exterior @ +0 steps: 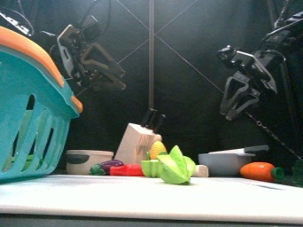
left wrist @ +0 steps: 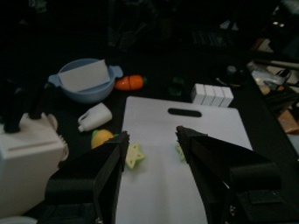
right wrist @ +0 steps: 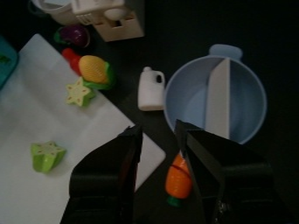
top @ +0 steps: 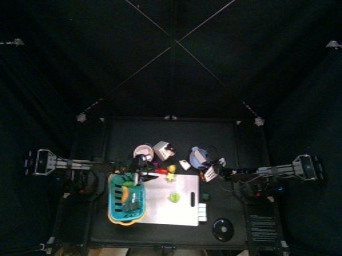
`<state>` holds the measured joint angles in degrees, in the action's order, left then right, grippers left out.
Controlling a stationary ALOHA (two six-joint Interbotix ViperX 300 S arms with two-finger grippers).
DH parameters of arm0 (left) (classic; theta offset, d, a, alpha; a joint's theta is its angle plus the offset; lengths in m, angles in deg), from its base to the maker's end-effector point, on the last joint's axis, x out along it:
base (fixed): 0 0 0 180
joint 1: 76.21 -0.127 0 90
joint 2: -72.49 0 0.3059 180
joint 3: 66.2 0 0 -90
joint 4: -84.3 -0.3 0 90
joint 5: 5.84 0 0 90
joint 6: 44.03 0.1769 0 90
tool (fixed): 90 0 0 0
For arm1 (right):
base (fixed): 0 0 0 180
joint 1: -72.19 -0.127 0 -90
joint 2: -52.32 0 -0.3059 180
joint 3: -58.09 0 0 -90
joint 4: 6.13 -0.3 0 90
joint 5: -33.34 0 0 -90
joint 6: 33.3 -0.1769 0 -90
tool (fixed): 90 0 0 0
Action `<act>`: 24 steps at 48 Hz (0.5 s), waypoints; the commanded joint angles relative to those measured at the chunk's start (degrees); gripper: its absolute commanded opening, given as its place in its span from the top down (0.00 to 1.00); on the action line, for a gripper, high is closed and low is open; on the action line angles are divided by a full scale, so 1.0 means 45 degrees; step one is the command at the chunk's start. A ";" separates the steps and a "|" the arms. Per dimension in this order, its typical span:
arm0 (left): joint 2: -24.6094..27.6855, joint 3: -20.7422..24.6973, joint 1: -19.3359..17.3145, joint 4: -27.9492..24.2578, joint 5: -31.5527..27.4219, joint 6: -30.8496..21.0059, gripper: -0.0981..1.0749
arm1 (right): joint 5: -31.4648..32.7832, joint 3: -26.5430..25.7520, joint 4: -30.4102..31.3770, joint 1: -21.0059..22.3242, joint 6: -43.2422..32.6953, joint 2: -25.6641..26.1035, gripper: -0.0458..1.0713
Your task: Grab starfruit bottom
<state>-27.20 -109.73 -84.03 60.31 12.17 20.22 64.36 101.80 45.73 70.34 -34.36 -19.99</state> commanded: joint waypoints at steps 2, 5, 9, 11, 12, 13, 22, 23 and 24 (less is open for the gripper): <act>-0.0391 0.0195 0.0020 0.0000 -0.1250 0.0039 0.19 | -0.0254 -0.0605 0.0000 -0.0234 -0.0078 -0.0410 0.29; -0.0508 0.0234 0.0020 -0.0059 -0.1973 0.0039 0.19 | -0.0332 -0.0840 -0.0059 -0.0332 -0.0098 -0.0762 0.29; -0.0703 0.0352 -0.0039 -0.0098 -0.2832 0.0020 0.19 | -0.0371 -0.1191 -0.0332 -0.0430 -0.0117 -0.1309 0.29; -0.0820 0.0410 -0.0059 -0.0039 -0.3047 -0.0078 0.19 | -0.0371 -0.1406 -0.0547 -0.0449 -0.0117 -0.1582 0.29; -0.0898 0.0430 -0.0059 0.0059 -0.3105 -0.0117 0.19 | -0.0371 -0.1504 -0.0645 -0.0430 -0.0117 -0.1719 0.29; -0.0957 0.0410 -0.0059 0.0195 -0.3164 -0.0137 0.19 | -0.0371 -0.1641 -0.0742 -0.0449 -0.0117 -0.1875 0.29; -0.1738 0.0098 0.0059 0.0879 -0.3203 0.0000 0.19 | -0.0215 -0.2871 -0.1523 -0.0605 -0.0078 -0.3066 0.29; -0.1855 0.0059 0.0039 0.0801 -0.3223 0.0020 0.19 | -0.0176 -0.2988 -0.1563 -0.0625 -0.0117 -0.3184 0.29; -0.1973 0.0020 0.0039 0.0762 -0.3242 0.0039 0.19 | -0.0137 -0.3086 -0.1621 -0.0645 -0.0117 -0.3281 0.29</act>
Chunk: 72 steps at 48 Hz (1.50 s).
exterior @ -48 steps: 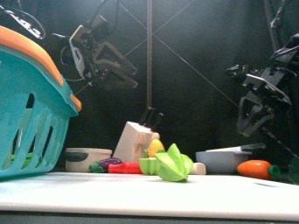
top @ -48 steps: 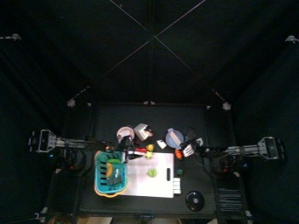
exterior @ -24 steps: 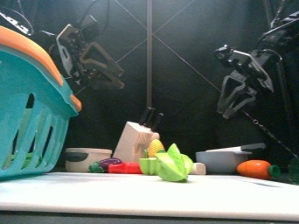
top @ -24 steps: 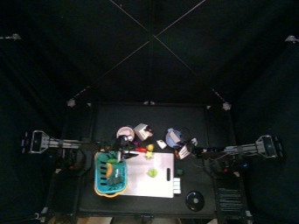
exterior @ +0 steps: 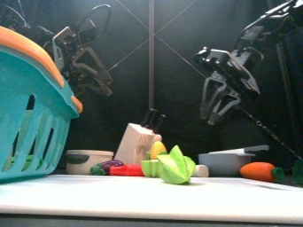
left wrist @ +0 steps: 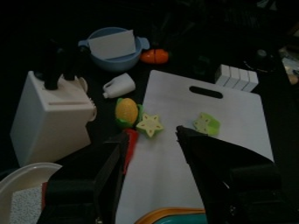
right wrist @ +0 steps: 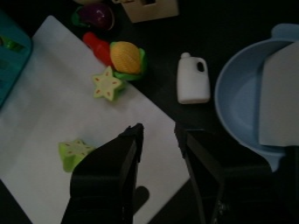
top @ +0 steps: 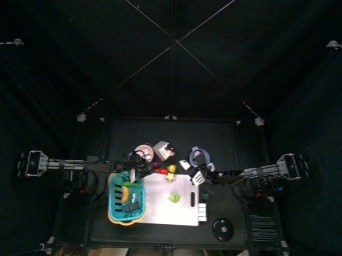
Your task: Grab starfruit bottom
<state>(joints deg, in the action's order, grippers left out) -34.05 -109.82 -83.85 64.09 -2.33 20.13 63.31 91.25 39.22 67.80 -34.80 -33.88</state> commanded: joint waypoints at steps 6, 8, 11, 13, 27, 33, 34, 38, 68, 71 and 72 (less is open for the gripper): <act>-0.1211 -0.0391 0.0020 -0.0176 0.0117 0.0059 0.19 | 0.0273 -0.1426 -0.0586 -0.0332 -0.0020 -0.0957 0.29; -0.1445 -0.0566 0.0000 -0.0195 0.0156 0.0059 0.19 | 0.0293 -0.1660 -0.0586 -0.0430 0.0020 -0.1250 0.28; -0.1758 -0.0898 -0.0078 -0.0156 0.0332 0.0059 0.19 | 0.0293 -0.2031 -0.0527 -0.0508 0.0039 -0.1777 0.28; -0.1855 -0.1074 -0.0078 -0.0137 0.0469 0.0039 0.19 | 0.0293 -0.2227 -0.0508 -0.0508 0.0000 -0.2090 0.28; -0.1895 -0.1348 -0.0059 -0.0156 0.0957 0.0078 0.19 | 0.0527 -0.4355 -0.0078 -0.0430 0.0039 -0.4863 0.07; -0.1875 -0.1367 -0.0039 -0.0156 0.0957 0.0059 0.19 | 0.0898 -0.4688 -0.0098 -0.0410 0.0039 -0.5234 0.06; -0.1875 -0.1367 -0.0039 -0.0137 0.0957 0.0059 0.19 | 0.0996 -0.4707 -0.0098 -0.0410 0.0039 -0.5254 0.06; -0.1895 -0.1406 -0.0059 -0.0156 0.0957 0.0059 0.19 | 0.1523 -0.4785 -0.0117 -0.0410 0.0020 -0.5352 0.06; -0.1895 -0.1426 -0.0059 -0.0156 0.0879 0.0059 0.19 | 0.1230 -0.5547 -0.0508 0.0020 -0.0020 -0.6660 0.06; -0.1895 -0.1426 -0.0059 -0.0156 0.0879 0.0059 0.19 | 0.1230 -0.5586 -0.0488 0.0117 -0.0020 -0.6699 0.06; -0.1895 -0.1445 -0.0059 -0.0156 0.0879 0.0059 0.19 | 0.1230 -0.5566 -0.0508 0.0137 -0.0020 -0.6719 0.06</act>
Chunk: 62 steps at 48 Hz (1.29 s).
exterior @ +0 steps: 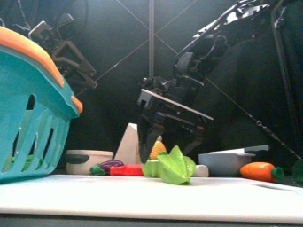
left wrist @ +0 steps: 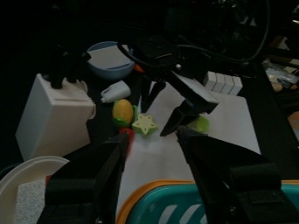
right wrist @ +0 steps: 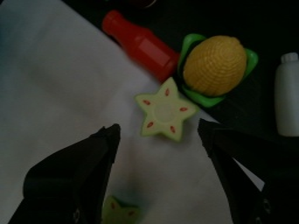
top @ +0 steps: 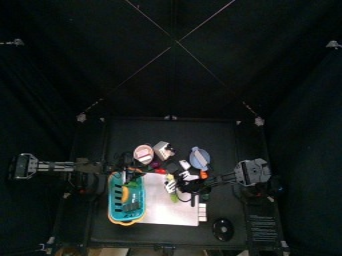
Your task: Grab starfruit bottom
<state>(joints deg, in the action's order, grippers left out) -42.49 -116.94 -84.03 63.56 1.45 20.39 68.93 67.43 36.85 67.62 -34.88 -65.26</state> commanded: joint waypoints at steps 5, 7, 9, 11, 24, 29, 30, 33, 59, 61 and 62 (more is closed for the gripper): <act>-0.0020 0.0098 -0.0020 -0.0039 0.0039 0.0000 0.19 | -0.0020 -0.0254 0.0020 0.0254 0.0039 0.0176 0.06; -0.0020 0.0098 -0.0039 -0.0020 0.0039 0.0000 0.19 | -0.0020 -0.0234 -0.0020 0.0293 0.0020 0.0137 0.06; -0.0020 0.0098 -0.0039 0.0000 0.0039 0.0000 0.19 | -0.0020 -0.0234 -0.0039 0.0332 -0.0020 0.0098 0.06; -0.0020 0.0098 -0.0039 0.0000 0.0039 0.0000 0.19 | -0.0020 -0.0234 -0.0039 0.0352 0.0000 0.0059 0.06; -0.0020 0.0078 -0.0039 0.0000 0.0039 0.0000 0.19 | -0.0020 -0.0254 -0.0039 0.0352 0.0039 0.0000 0.13; -0.0020 0.0078 -0.0039 0.0000 0.0039 0.0000 0.19 | -0.0020 -0.0273 -0.0059 0.0352 0.0000 -0.0020 0.20; -0.0020 0.0078 -0.0039 0.0000 0.0039 0.0000 0.19 | -0.0020 -0.0273 -0.0059 0.0352 0.0000 0.0000 0.21; -0.0020 0.0098 -0.0039 0.0000 0.0039 0.0000 0.19 | -0.0020 -0.0254 -0.0059 0.0352 -0.0020 0.0000 0.25; -0.0020 0.0098 -0.0039 0.0020 0.0078 0.0000 0.19 | 0.0566 -0.0371 -0.0488 -0.0215 0.0078 0.0742 0.38; -0.0020 0.0098 -0.0020 0.0020 0.0078 0.0000 0.19 | 0.0566 -0.0371 -0.0488 -0.0234 0.0078 0.0801 0.38; -0.0020 0.0078 -0.0020 0.0020 0.0098 0.0000 0.19 | 0.0566 -0.0371 -0.0469 -0.0254 0.0078 0.0820 0.38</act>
<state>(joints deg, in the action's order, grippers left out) -42.49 -117.20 -84.03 63.56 1.45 20.39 71.39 67.17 34.56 66.74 -34.62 -64.82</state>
